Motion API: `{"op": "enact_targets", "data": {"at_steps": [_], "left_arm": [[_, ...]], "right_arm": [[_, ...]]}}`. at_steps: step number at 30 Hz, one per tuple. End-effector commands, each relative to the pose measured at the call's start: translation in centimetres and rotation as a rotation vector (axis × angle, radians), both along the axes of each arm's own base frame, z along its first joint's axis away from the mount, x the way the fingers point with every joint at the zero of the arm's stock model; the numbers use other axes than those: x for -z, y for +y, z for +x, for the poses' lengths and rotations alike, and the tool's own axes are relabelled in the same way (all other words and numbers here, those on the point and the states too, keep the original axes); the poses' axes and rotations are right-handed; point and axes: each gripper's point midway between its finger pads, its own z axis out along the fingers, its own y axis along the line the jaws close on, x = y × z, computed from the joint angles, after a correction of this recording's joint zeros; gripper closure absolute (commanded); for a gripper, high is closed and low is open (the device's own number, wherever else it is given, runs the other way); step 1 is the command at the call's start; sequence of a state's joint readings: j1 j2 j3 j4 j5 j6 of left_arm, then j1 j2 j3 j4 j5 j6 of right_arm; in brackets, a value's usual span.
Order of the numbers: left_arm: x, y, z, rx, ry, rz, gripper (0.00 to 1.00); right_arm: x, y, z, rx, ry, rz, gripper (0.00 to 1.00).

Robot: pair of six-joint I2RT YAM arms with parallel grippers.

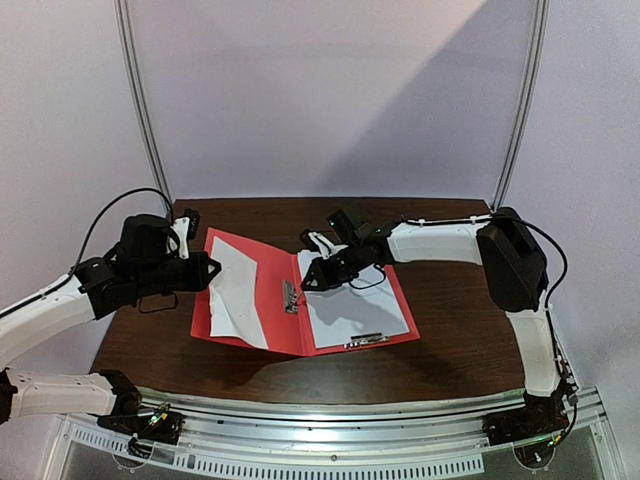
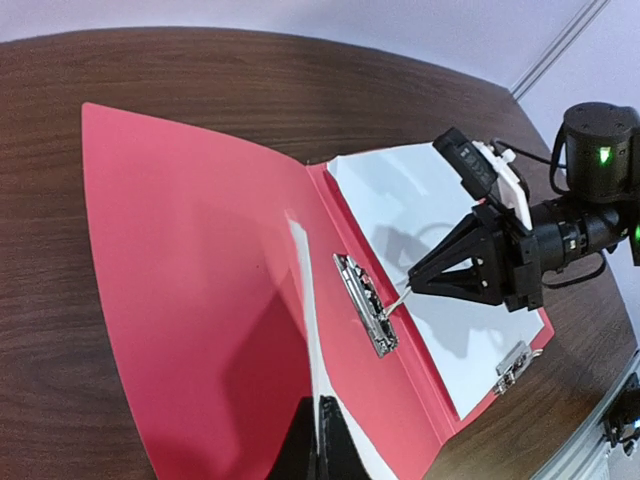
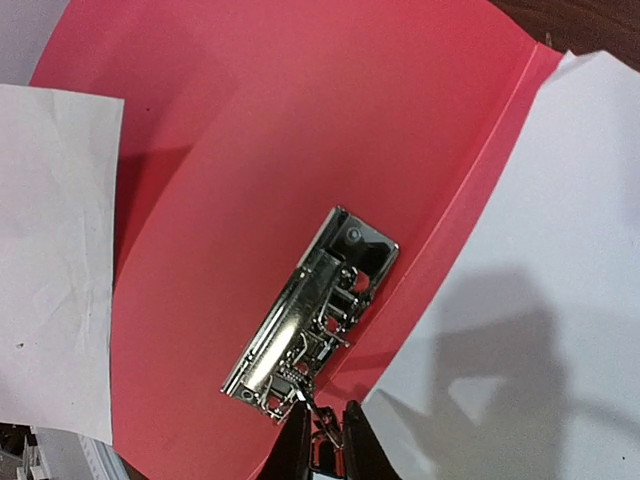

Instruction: Put the files into the folder

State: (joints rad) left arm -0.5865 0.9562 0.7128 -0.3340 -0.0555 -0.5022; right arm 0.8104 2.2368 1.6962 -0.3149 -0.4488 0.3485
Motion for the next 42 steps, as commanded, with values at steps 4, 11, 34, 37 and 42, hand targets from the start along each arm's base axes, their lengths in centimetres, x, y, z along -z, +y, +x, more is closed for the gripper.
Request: {"op": "enact_targets", "data": {"at_steps": [4,11,34,37,42], "left_arm": [[2.1,0.4,0.3,0.005,0.035,0.034,1.00],[3.2,0.3,0.8,0.008,0.052,0.056,1.00],[8.1,1.7,0.8,-0.027,0.138,0.157,1.00],[8.5,2.0,0.8,-0.036,0.143,0.170,1.00],[8.7,2.3,0.7,-0.052,0.147,0.178,1.00]], "right_arm": [[-0.3,-0.8,-3.9,-0.079,0.034,-0.014,0.91],[-0.8,-1.3,-6.2,-0.095,0.019,-0.037,0.88],[-7.4,-0.4,-10.1,-0.150,-0.072,0.040,0.66],[-10.1,-0.7,-7.8,-0.081,-0.151,0.074,0.66],[-11.0,-1.7,-2.8,0.057,-0.138,0.142,0.69]]}}
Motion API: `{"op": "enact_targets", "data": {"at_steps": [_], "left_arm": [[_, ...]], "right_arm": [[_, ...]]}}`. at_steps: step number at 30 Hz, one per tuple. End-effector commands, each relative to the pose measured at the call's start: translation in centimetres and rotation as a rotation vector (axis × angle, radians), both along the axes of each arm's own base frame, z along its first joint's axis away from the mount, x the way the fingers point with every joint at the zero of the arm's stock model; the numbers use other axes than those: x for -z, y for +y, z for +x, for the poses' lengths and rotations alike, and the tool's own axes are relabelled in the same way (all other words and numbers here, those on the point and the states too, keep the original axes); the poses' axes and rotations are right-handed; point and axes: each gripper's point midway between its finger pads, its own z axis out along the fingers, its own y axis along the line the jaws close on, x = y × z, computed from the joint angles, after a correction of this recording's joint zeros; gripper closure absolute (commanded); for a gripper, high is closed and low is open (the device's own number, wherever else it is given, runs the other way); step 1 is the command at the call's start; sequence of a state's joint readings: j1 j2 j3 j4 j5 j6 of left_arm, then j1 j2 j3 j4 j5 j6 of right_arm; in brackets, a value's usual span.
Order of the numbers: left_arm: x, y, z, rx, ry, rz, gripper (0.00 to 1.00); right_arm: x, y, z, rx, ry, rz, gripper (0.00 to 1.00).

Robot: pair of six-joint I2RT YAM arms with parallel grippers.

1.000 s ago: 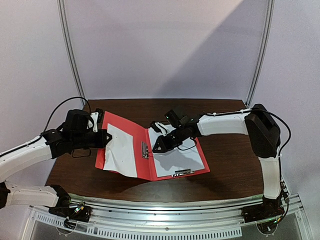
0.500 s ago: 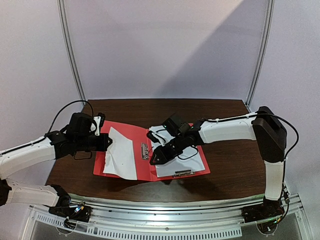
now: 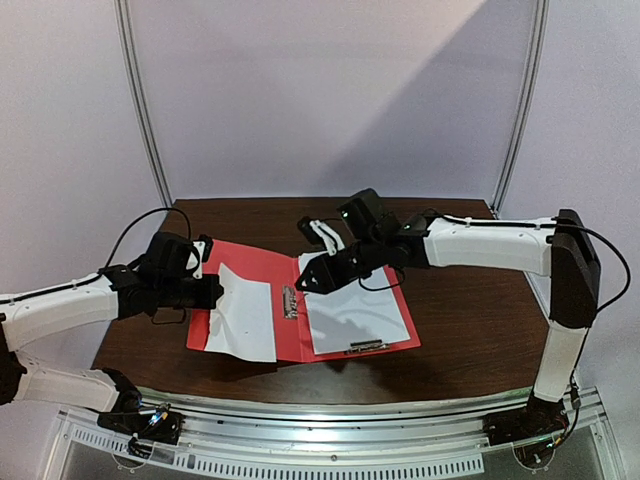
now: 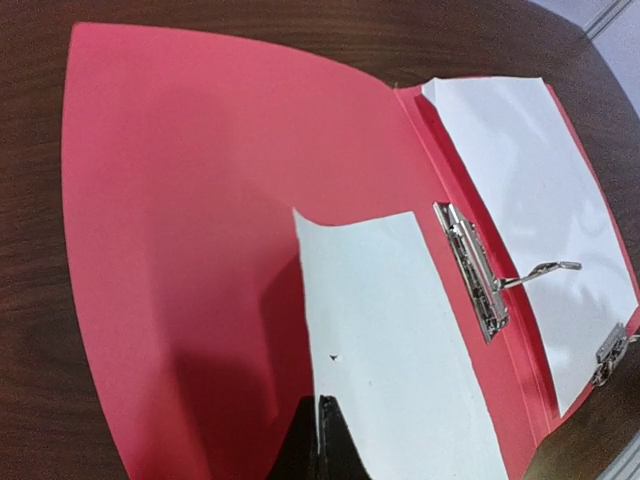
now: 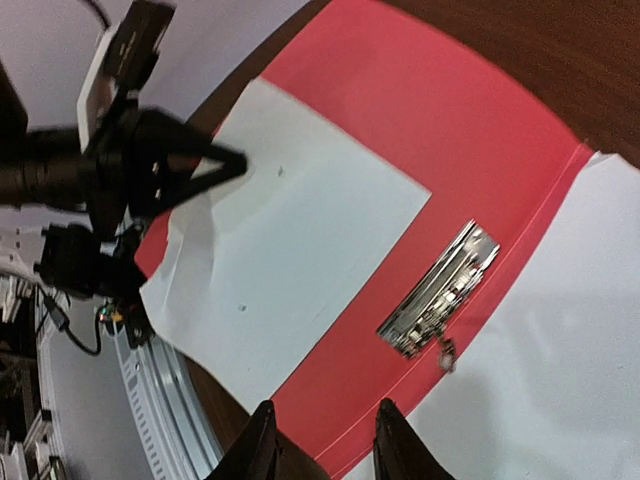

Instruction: Put the files into the folder

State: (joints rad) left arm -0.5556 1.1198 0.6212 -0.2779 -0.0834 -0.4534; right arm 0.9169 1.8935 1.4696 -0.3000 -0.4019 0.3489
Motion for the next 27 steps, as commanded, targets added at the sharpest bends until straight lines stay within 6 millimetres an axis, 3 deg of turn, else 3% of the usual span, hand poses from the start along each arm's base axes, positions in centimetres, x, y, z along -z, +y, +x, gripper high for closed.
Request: {"op": "enact_targets", "data": {"at_steps": [1,4,11,16,27], "left_arm": [[0.8,0.9,0.1,-0.027,0.006,0.023,1.00],[0.8,0.9,0.0,-0.025,0.008,0.025,1.00],[0.9,1.0,-0.1,-0.024,0.010,0.026,1.00],[0.8,1.0,0.0,-0.026,0.008,0.027,1.00],[1.2,1.1,0.1,-0.031,0.014,0.038,1.00]], "right_arm": [[-2.0,-0.7,5.4,0.129,-0.008,0.086,0.71],[-0.6,0.4,6.7,0.101,0.034,0.109,0.78],[3.3,2.2,7.3,0.011,0.133,0.117,0.91],[5.3,2.6,6.0,-0.051,0.210,0.117,1.00],[7.0,1.2,2.4,-0.127,0.264,0.072,1.00]]}}
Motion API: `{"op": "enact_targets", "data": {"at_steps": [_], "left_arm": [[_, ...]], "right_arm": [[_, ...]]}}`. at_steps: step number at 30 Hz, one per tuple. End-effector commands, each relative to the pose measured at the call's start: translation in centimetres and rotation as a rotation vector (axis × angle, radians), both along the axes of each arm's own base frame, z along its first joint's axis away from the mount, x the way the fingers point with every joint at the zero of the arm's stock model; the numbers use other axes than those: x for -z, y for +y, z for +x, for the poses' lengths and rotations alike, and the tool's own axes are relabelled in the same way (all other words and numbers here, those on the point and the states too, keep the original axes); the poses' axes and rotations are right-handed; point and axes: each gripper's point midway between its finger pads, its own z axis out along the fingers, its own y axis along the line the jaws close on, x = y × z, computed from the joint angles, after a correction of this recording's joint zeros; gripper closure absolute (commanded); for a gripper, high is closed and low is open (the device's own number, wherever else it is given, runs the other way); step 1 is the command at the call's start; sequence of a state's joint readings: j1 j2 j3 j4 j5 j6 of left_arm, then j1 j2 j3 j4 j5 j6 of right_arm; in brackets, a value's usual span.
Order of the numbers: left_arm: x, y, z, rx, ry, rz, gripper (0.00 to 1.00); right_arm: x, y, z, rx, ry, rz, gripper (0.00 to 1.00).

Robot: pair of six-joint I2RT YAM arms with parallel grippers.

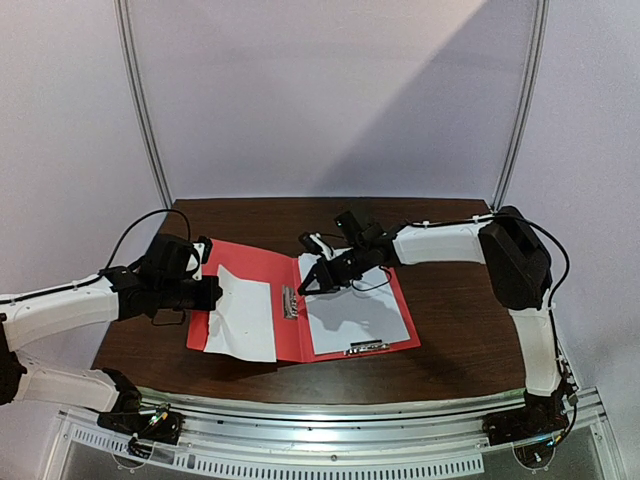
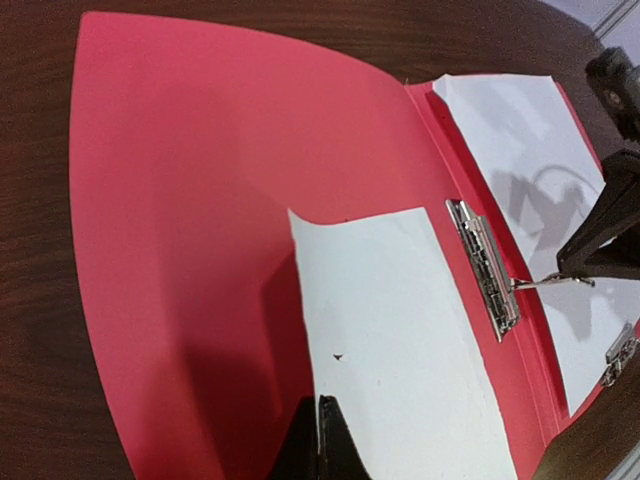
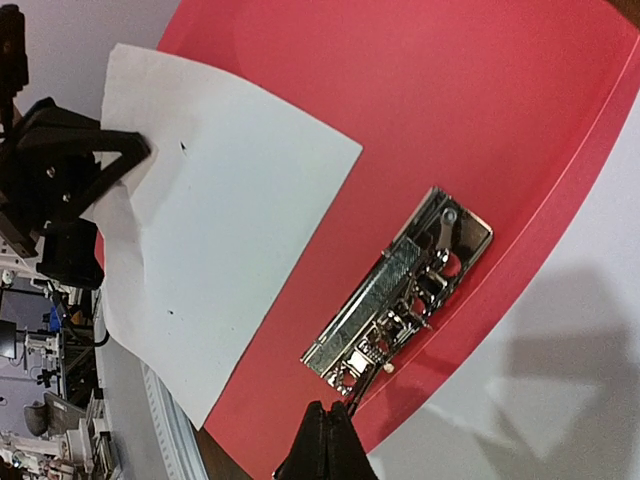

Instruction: Put the files into the folder

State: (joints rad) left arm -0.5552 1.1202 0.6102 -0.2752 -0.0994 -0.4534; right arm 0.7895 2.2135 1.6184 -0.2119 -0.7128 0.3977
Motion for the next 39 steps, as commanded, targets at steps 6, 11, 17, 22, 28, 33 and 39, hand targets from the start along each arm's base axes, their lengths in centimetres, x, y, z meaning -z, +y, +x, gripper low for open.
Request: {"op": "enact_targets", "data": {"at_steps": [6,11,17,22,28,33,39], "left_arm": [[0.8,0.7,0.2,-0.019,0.013,0.022,1.00],[1.0,0.6,0.3,-0.017,0.016,0.027,1.00],[1.7,0.6,0.5,-0.015,0.026,0.044,1.00],[1.9,0.3,0.9,-0.010,0.028,0.044,1.00],[0.9,-1.2,1.5,0.030,0.006,-0.011,1.00],[1.6,-1.4,1.4,0.045,0.018,-0.011,1.00],[1.0,-2.8,1.6,0.091,-0.016,-0.087,1.00]], "right_arm": [[-0.1,-1.0,-3.5,-0.073,0.004,-0.016,1.00],[0.0,-1.0,-4.9,-0.089,0.017,-0.011,1.00],[1.3,-0.8,-7.0,-0.104,0.023,-0.034,1.00],[2.5,-1.1,-8.1,-0.099,0.025,-0.060,1.00],[3.9,-1.1,-8.7,-0.097,0.014,-0.102,1.00],[3.8,-1.1,-8.6,-0.093,0.002,-0.106,1.00],[3.8,-1.2,-8.4,-0.088,-0.011,-0.113,1.00]]}}
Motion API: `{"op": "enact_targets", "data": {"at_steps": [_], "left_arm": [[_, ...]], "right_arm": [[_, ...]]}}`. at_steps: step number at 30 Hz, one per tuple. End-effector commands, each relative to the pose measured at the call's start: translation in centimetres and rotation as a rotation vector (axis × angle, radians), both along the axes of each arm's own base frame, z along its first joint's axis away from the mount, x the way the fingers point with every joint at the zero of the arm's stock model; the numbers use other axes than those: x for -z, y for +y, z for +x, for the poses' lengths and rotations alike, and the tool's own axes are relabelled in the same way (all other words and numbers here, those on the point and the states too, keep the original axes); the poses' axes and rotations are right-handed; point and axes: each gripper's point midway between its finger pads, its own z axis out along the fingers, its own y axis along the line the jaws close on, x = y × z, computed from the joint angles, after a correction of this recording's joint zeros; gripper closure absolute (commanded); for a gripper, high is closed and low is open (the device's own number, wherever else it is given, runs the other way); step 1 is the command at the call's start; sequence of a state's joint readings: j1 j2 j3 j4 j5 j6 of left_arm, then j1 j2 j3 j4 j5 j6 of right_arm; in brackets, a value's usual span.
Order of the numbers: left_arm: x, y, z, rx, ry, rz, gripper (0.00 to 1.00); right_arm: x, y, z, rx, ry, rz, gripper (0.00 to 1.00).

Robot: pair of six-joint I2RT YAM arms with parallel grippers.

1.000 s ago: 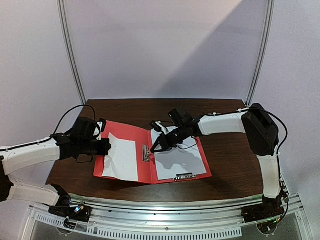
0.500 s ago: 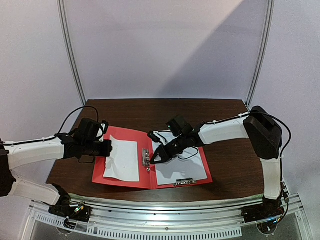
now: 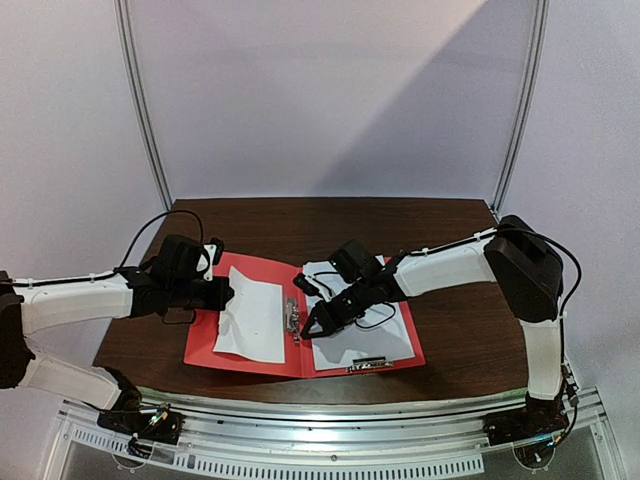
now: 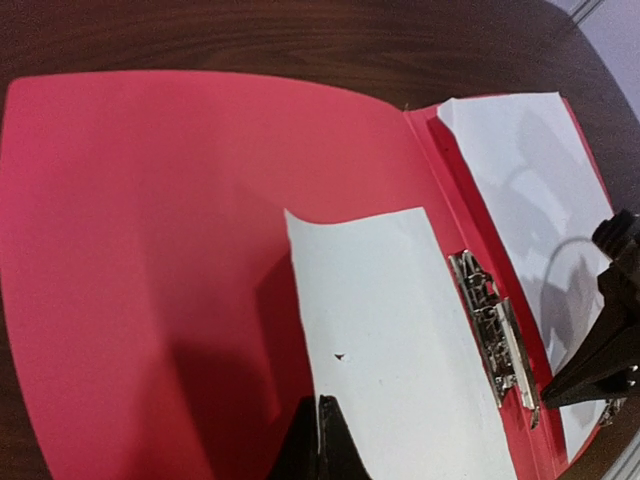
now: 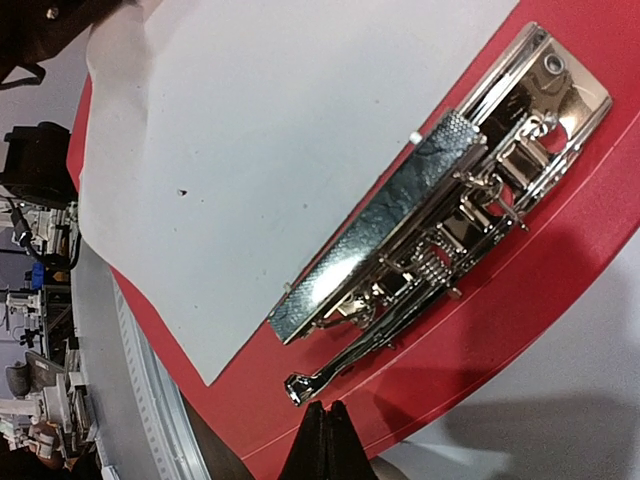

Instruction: Put the files into the folder

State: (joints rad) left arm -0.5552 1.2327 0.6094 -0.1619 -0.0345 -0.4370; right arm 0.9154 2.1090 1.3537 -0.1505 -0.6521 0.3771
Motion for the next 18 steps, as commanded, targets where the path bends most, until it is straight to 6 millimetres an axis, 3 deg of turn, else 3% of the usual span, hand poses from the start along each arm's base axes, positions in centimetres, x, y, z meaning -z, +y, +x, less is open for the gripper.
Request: {"op": "enact_targets", "data": {"at_steps": [1,8,14,18], "left_arm": [[-0.6,-1.0,0.6,0.036,-0.037,-0.063,1.00],[-1.5,-2.2,1.3,0.082,-0.096,-0.109,1.00],[-2.9,-2.5,0.4,0.115,-0.152,-0.167,1.00],[-1.9,-1.6,0.6,0.077,-0.134,-0.118,1.00]], "right_arm": [[-0.1,-0.2,0.2,0.009,-0.025,-0.013,1.00],[0.0,-0.5,0.3,0.016,-0.038,-0.027,1.00],[0.0,-0.7,0.6,0.028,-0.055,-0.040,1.00],[-0.1,-0.6,0.7,0.030,-0.058,-0.036,1.00]]}}
